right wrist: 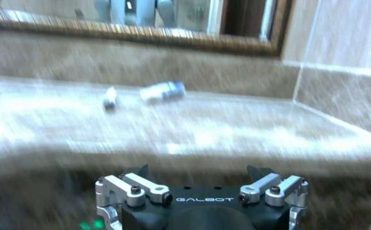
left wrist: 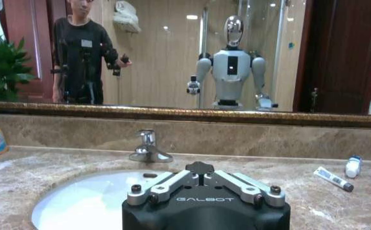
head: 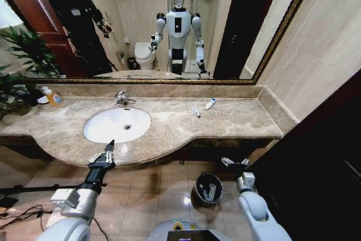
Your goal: Pick up the trash from the sink and place it in the trash bin.
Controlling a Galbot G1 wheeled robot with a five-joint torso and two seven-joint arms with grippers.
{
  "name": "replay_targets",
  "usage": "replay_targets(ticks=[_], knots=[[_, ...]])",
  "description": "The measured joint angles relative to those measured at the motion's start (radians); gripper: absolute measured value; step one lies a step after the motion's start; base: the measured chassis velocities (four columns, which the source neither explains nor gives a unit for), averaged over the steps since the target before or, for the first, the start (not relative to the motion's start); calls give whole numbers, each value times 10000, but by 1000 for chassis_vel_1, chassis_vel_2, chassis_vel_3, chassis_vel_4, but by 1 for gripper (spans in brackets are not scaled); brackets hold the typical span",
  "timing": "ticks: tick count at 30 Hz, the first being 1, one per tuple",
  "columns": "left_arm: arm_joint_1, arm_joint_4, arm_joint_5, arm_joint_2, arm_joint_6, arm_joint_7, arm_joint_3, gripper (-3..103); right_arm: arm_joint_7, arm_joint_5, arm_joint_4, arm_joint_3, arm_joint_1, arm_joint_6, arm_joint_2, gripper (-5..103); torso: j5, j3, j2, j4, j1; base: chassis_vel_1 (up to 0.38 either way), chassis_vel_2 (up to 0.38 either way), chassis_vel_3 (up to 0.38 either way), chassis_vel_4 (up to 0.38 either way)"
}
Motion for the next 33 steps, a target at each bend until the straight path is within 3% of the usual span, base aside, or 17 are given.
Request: replay_targets(ticks=[3, 7, 25, 31, 33], knots=[[0, 0, 0, 0, 0, 0, 0, 0, 227, 259, 717, -373, 530, -716, -90, 100, -1, 0, 0, 0, 0, 0, 0, 0, 0], [0, 0, 0, 0, 0, 0, 0, 0, 227, 305, 687, -669, 1002, -973, -203, 100, -1, 0, 0, 1, 1, 0, 0, 0, 0], [0, 0, 0, 0, 0, 0, 0, 0, -655, 1435, -1880, -1936, 4687, -1957, -665, 100, 0, 1, -2, 0, 2, 0, 0, 0, 0], [0, 0, 0, 0, 0, 0, 0, 0, -1150, 2458, -2254, -2419, 5689, -3360, -710, 100, 0, 2, -2, 0, 2, 0, 0, 0, 0], [0, 0, 0, 0, 0, 0, 0, 0, -1201, 2506, -2438, -2549, 5949, -3493, -695, 100, -1, 1, -2, 0, 2, 0, 0, 0, 0]])
